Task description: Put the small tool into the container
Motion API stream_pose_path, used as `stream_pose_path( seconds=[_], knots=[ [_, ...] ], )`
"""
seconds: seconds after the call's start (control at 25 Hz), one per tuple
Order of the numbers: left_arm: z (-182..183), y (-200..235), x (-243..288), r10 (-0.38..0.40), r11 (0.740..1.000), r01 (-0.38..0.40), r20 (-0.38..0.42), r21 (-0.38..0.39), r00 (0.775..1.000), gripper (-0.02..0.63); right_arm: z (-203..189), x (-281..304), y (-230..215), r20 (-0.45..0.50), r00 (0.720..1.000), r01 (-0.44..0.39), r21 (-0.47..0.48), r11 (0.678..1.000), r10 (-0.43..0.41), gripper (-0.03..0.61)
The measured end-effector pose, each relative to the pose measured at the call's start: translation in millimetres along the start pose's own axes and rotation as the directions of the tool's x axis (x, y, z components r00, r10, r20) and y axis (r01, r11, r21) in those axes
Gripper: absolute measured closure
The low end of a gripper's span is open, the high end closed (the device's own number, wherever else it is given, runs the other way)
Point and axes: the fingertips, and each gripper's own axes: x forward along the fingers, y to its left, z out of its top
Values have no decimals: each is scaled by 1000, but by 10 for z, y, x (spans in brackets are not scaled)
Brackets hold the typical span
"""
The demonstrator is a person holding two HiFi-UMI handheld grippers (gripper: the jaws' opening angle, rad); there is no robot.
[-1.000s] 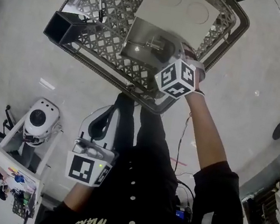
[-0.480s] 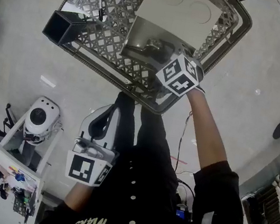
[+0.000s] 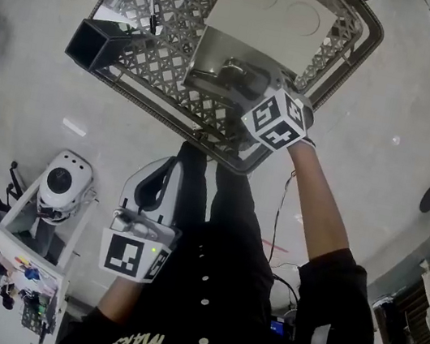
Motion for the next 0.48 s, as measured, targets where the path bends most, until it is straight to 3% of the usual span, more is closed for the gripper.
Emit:
stream_pose_path(
  seconds=[0.12,0.48],
  knots=[
    [87,6,-46,10,1000,-10,19,29,1000,584,35,-203,-29,17,999,29,-4,1000,-29,344],
    [668,-103,-298,-4,992,-12,120,128,993,584,609,-1280,91,161,976,153,-16,988,-149,556]
  ],
)
